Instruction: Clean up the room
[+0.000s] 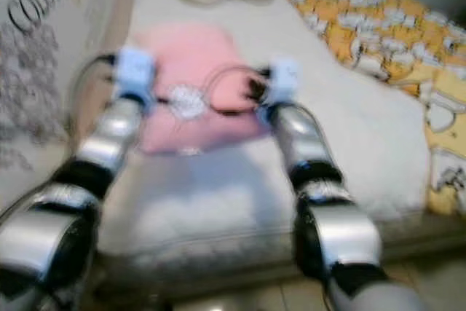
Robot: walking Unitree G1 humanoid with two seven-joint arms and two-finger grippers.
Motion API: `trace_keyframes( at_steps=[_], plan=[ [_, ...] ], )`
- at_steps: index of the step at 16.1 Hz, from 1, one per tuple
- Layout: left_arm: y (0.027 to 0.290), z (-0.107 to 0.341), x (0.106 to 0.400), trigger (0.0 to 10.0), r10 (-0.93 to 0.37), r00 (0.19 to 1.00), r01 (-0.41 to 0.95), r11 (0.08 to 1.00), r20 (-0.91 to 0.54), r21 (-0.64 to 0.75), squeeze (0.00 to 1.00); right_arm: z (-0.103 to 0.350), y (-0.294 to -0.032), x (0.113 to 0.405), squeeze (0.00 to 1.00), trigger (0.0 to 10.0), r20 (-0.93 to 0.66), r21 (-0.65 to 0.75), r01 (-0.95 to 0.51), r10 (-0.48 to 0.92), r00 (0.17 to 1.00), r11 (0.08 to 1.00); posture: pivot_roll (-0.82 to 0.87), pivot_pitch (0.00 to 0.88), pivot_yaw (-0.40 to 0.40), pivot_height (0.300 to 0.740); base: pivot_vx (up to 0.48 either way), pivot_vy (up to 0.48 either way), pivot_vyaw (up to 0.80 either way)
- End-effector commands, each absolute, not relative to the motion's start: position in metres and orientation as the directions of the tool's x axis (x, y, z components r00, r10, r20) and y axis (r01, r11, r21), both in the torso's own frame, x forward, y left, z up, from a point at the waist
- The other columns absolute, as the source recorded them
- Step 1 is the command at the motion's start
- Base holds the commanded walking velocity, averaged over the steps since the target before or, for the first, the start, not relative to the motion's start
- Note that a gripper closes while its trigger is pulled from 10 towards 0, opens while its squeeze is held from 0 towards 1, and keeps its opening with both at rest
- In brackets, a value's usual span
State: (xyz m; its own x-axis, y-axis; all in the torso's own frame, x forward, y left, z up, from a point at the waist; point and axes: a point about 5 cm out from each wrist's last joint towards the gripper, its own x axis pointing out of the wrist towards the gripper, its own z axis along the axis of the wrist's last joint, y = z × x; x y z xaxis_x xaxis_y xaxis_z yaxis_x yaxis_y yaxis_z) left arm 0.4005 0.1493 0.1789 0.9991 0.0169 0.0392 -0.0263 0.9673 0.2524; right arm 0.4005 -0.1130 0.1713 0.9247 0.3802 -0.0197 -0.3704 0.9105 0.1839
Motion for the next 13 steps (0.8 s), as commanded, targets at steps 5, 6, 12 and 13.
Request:
trace_keyframes(
  at_steps=[5,6,12,13],
  plan=[
    [0.187,0.204,0.408,10.0,0.122,0.984,-0.166,0.889,0.129,0.427,0.00,0.156,-0.109,0.399,0.00,10.0,-0.065,0.316,-0.325,0.362,0.930,0.891,0.08,0.052,-0.078,0.740,0.000,0.000,0.00],
    [0.193,0.207,0.408,10.0,0.123,0.984,-0.172,0.863,0.132,0.475,0.00,0.150,-0.102,0.397,0.00,10.0,-0.074,0.368,-0.312,0.362,0.929,0.876,0.09,0.071,-0.084,0.740,0.000,0.000,0.00],
    [0.203,0.218,0.409,10.0,0.092,0.982,-0.177,0.764,0.166,0.620,0.00,0.122,-0.075,0.382,0.00,10.0,-0.157,0.338,-0.355,0.424,0.892,0.872,0.17,0.187,-0.069,0.740,0.000,0.000,0.00],
    [0.203,0.217,0.409,10.0,0.087,0.983,-0.170,0.762,0.161,0.625,0.00,0.122,-0.073,0.382,0.00,10.0,-0.158,0.322,-0.365,0.430,0.889,0.873,0.18,0.198,-0.067,0.740,0.000,0.000,0.00]
  ],
)
